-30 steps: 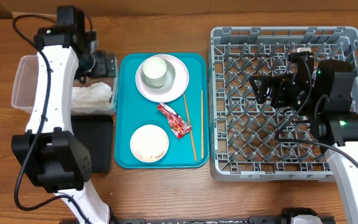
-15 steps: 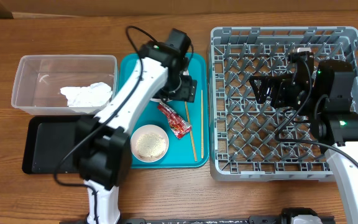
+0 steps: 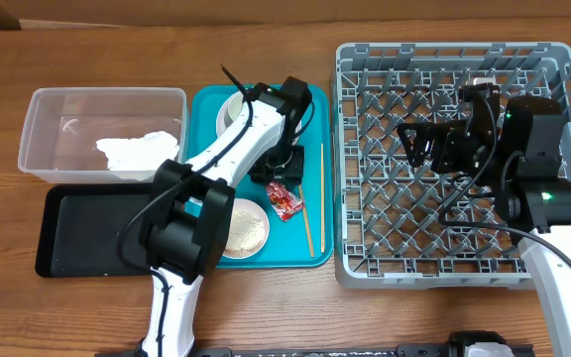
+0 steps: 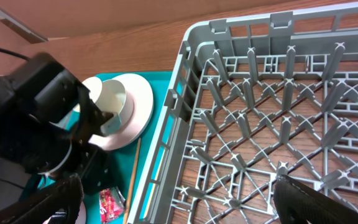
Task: Sort waste into correct bins and load items into the dishwasher
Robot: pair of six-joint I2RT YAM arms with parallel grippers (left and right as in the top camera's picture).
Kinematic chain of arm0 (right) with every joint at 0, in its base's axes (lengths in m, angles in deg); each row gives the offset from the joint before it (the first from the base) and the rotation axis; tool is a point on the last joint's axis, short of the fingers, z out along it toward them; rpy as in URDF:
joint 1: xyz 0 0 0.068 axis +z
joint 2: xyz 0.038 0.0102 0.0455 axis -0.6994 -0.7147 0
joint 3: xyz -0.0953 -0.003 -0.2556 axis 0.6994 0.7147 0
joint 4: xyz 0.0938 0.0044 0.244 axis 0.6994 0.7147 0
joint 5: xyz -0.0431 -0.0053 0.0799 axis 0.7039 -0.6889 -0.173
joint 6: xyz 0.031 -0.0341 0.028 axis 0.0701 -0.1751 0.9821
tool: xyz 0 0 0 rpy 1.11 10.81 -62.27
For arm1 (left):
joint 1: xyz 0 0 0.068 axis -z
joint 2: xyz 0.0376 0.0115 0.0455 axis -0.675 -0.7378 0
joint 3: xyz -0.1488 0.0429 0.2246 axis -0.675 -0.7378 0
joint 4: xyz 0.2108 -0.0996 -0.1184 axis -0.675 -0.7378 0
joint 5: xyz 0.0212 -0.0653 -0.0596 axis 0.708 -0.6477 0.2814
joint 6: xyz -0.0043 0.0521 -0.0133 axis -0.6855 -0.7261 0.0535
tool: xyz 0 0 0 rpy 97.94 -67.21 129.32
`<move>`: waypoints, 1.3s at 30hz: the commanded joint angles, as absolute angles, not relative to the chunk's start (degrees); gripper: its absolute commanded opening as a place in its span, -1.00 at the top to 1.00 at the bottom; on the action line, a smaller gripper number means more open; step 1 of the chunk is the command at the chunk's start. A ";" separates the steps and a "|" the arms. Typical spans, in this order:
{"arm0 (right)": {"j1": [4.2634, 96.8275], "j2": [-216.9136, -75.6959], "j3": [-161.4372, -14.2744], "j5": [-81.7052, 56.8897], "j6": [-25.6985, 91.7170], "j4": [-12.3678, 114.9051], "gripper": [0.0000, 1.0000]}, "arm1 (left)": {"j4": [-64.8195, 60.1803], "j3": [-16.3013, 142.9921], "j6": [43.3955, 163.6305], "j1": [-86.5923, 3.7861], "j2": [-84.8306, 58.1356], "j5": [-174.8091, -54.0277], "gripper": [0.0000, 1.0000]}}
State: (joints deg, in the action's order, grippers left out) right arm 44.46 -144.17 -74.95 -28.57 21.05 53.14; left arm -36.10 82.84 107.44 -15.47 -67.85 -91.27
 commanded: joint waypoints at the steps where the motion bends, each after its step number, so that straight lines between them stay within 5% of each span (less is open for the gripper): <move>1: 44.31 -143.80 -76.68 -29.07 21.32 52.92 -1.00 | -34.26 78.95 108.03 -15.43 -68.26 -90.64 0.09; 4: 44.31 -143.80 -76.68 -29.10 21.32 52.92 -1.00 | -33.85 78.95 108.03 -15.43 -68.26 -90.68 0.92; 14: 44.31 -143.80 -76.68 -29.07 21.32 52.90 -1.00 | -49.74 101.20 103.06 -17.52 -58.65 -86.90 0.92; 23: 44.31 -143.80 -76.68 -29.10 21.32 52.48 -1.00 | -52.38 98.29 103.70 -36.43 -51.11 -77.79 0.92; 26: 44.31 -143.80 -76.68 -29.10 21.32 52.48 -1.00 | -46.48 92.72 102.87 -41.17 -51.11 -79.80 0.57; 29: 44.31 -143.80 -76.68 -29.10 21.32 52.46 -1.00 | -39.88 86.56 101.71 -44.58 -51.11 -83.47 -0.78; 30: 44.31 -143.80 -76.68 -29.10 21.32 52.46 -1.00 | -39.57 86.30 101.69 -44.95 -51.11 -83.86 -0.89; 35: 44.31 -143.80 -76.68 -29.10 21.32 52.48 -1.00 | -42.39 91.10 96.73 -45.17 -50.71 -84.85 -1.00; 39: 44.31 -143.80 -76.68 -29.10 21.32 52.48 -1.00 | -47.47 94.25 93.97 -41.96 -48.35 -90.51 -0.84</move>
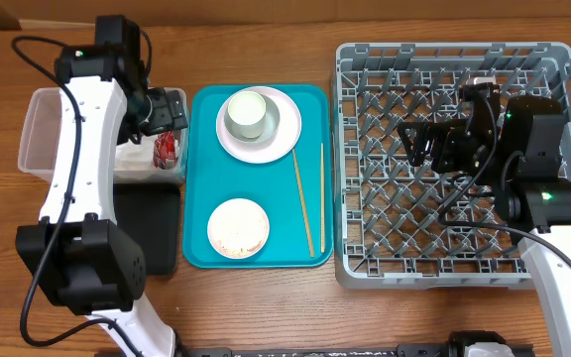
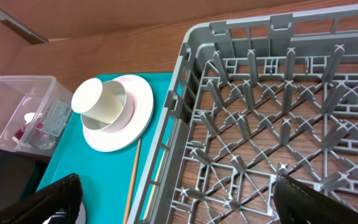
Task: Sort waste into correct bins and load items into the dishwasher
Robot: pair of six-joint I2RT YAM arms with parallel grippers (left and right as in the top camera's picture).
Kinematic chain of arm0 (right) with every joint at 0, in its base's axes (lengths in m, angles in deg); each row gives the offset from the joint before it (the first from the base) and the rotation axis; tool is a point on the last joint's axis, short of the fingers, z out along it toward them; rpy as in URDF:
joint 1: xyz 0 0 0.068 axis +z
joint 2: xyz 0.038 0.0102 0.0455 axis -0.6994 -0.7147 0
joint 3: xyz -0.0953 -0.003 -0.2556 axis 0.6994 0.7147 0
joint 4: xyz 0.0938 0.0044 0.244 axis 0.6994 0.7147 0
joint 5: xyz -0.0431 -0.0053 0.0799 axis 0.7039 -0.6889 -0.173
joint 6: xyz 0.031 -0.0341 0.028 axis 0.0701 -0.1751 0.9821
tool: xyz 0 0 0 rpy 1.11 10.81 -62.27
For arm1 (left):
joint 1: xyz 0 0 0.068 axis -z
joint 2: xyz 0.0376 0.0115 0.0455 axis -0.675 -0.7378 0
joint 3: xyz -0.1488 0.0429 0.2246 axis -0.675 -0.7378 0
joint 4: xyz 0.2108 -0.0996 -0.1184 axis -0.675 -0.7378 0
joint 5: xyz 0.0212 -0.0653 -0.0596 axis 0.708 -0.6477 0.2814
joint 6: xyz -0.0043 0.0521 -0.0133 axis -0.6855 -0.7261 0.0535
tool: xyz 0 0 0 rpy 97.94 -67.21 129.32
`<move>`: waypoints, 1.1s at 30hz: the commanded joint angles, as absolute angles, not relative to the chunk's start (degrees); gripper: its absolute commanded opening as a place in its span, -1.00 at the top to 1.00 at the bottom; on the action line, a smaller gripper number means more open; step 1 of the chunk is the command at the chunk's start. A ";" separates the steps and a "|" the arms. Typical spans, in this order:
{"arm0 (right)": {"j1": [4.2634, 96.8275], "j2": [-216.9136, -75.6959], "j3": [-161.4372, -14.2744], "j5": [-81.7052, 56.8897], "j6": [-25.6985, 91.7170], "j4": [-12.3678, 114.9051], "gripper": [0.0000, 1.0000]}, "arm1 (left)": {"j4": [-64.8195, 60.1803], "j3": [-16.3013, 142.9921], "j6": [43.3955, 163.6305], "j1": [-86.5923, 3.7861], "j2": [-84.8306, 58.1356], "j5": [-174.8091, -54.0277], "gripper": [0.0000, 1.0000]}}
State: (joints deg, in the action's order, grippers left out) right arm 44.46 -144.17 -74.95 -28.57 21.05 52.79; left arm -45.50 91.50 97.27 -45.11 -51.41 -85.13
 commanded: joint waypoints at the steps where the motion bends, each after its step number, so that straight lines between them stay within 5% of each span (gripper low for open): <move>1: 44.31 -143.80 -76.68 -29.10 21.32 52.48 -1.00 | -49.00 94.25 94.06 -39.80 -47.67 -90.75 -0.81; 11: 44.31 -143.80 -76.68 -29.10 21.32 52.42 -1.00 | -45.69 79.74 107.96 -15.49 -47.41 -90.94 -0.75; 15: 44.31 -143.80 -76.68 -29.10 21.32 52.44 -1.00 | -37.21 70.32 111.41 -8.30 -47.41 -90.66 -0.53; 27: 44.31 -143.80 -76.68 -29.10 21.32 52.46 -1.00 | -31.90 58.91 119.65 -6.79 -47.41 -86.16 -0.15; 33: 44.31 -143.80 -76.68 -29.10 21.32 52.46 -1.00 | -29.02 55.06 120.07 -6.79 -47.41 -86.24 0.37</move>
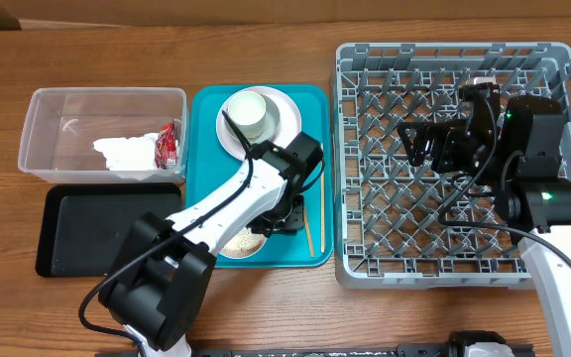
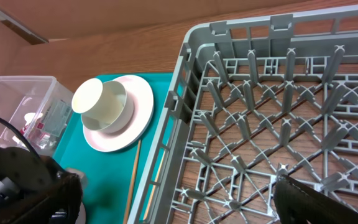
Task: Sort waste into correct bins and load items into the dishwasher
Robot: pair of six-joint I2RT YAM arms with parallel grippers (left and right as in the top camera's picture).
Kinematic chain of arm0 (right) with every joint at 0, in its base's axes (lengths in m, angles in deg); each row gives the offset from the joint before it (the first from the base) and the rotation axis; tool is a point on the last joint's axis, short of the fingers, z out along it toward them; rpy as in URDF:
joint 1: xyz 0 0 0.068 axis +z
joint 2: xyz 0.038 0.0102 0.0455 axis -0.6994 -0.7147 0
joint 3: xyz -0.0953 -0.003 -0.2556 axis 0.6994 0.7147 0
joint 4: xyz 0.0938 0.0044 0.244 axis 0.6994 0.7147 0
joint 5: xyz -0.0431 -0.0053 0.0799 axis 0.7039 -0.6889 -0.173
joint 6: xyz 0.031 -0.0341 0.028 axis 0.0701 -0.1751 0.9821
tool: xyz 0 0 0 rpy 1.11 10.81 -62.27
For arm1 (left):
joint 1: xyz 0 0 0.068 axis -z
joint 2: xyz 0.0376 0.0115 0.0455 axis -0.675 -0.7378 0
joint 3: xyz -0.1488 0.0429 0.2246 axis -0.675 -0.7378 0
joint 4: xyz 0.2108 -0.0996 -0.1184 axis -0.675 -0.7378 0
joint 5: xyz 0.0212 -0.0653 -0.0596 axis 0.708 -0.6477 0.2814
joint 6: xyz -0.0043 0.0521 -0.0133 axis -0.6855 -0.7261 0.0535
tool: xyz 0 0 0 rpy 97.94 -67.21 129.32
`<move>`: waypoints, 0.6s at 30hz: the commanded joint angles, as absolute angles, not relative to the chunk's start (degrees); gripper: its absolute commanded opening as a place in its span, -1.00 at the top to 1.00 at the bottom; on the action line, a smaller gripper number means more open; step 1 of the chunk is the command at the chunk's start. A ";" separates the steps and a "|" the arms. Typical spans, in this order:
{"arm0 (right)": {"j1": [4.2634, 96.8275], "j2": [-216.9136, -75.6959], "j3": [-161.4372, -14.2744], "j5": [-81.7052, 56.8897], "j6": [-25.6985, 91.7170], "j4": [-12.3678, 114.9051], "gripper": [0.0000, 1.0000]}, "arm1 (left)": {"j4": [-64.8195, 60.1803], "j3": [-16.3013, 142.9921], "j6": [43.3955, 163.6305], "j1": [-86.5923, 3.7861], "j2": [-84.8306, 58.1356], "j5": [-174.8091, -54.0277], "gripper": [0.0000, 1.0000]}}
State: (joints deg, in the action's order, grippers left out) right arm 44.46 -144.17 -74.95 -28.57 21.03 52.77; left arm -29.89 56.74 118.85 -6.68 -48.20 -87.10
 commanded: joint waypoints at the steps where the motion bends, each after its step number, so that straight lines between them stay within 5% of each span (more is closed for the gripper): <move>1: 44.31 -143.80 -76.68 -29.10 21.32 52.46 -1.00 | -28.69 54.65 120.03 -6.79 -47.41 -86.20 0.48; 5: 44.31 -143.80 -76.68 -29.12 21.34 52.48 -1.00 | -28.41 54.49 120.09 -6.79 -47.41 -86.22 0.92; 18: 44.31 -143.80 -76.68 -29.12 21.32 52.46 -1.00 | -35.36 62.27 113.62 -10.03 -33.55 -89.85 0.92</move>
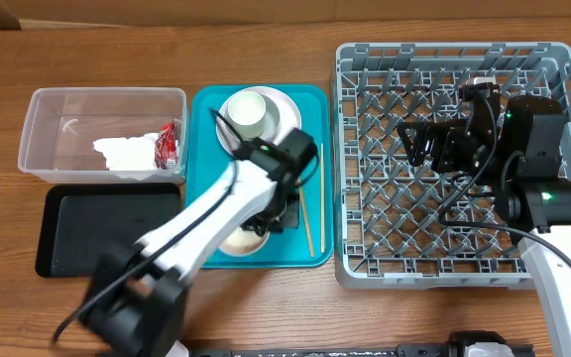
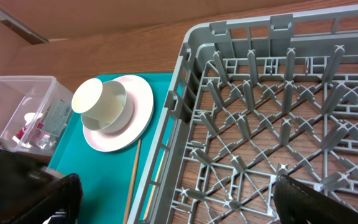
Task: Sort waste into correct bins and load items into the dishwasher
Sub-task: 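Lift the rice bowl with left gripper and tip rice onto black tray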
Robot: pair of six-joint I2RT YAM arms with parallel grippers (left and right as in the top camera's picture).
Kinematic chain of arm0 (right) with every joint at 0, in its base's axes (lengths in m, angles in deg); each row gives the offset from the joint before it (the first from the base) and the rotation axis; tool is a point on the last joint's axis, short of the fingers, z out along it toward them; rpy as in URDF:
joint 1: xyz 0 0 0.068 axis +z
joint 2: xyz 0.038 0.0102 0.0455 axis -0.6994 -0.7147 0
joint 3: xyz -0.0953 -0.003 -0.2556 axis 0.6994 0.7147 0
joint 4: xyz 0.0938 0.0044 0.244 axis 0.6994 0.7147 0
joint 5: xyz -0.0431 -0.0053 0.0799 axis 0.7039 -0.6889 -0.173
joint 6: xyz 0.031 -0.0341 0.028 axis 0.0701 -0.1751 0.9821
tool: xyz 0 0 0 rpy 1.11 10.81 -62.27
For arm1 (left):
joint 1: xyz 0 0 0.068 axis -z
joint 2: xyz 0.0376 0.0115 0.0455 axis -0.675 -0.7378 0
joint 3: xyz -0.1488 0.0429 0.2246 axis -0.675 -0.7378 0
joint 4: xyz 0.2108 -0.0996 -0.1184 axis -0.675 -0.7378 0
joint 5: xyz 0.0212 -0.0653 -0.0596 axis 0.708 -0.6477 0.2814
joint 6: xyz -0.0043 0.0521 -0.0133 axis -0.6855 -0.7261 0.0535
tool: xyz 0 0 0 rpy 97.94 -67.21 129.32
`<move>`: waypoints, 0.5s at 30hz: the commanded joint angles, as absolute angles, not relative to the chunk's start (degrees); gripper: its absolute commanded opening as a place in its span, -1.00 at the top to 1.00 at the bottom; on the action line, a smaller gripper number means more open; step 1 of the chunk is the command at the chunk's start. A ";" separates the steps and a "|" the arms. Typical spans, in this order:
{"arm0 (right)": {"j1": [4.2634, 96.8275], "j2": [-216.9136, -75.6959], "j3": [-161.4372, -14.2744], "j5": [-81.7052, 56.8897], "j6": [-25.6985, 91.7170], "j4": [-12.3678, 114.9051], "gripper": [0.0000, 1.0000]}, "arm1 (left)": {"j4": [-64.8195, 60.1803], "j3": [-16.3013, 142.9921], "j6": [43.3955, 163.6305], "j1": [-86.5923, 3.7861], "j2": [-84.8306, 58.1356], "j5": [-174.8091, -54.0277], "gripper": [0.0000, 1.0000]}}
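Note:
On the teal tray [image 1: 204,178] a white cup [image 1: 248,114] stands on a white plate [image 1: 284,127]; the right wrist view shows the same cup [image 2: 98,99] too. A small dish [image 1: 234,241] lies at the tray's near end, half hidden under my left gripper [image 1: 269,213]. The arm is blurred and covers the fingers. Two chopsticks [image 1: 307,223] lie along the tray's right side. A red wrapper [image 1: 167,149] and white tissue [image 1: 122,151] lie in the clear bin [image 1: 38,94]. Above the grey dish rack [image 1: 444,280], my right gripper [image 1: 414,144] hangs open and empty.
A black tray [image 1: 87,233] lies in front of the clear bin at the left. The rack's upright pegs [image 2: 247,124] fill its whole floor, and its left wall stands right beside the teal tray.
My left arm has shifted slightly over the near half of the teal tray and now shows blurred, still at the small dish. The right arm has not moved.
My left gripper was first at the red wrapper on the teal tray. Then it was over the clear bin with the wrapper. After that the wrapper lay in the bin and the gripper was back at the small dish, where it still is.

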State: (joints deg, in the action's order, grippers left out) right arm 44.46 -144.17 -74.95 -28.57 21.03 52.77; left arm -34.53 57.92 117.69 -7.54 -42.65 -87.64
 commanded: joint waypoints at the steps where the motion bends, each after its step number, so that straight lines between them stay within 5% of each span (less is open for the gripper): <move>1: 44.31 -143.80 -76.68 -29.12 21.32 52.46 -1.00 | -36.49 62.34 112.20 -12.41 -29.79 -90.97 0.92; 15: 44.31 -143.80 -76.68 -29.14 21.34 52.48 -1.00 | -40.56 55.54 89.64 -44.15 -20.07 -108.65 0.92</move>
State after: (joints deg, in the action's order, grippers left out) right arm 44.46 -144.17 -74.95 -28.57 21.03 52.77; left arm -41.76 58.06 98.30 -39.36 -21.51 -99.93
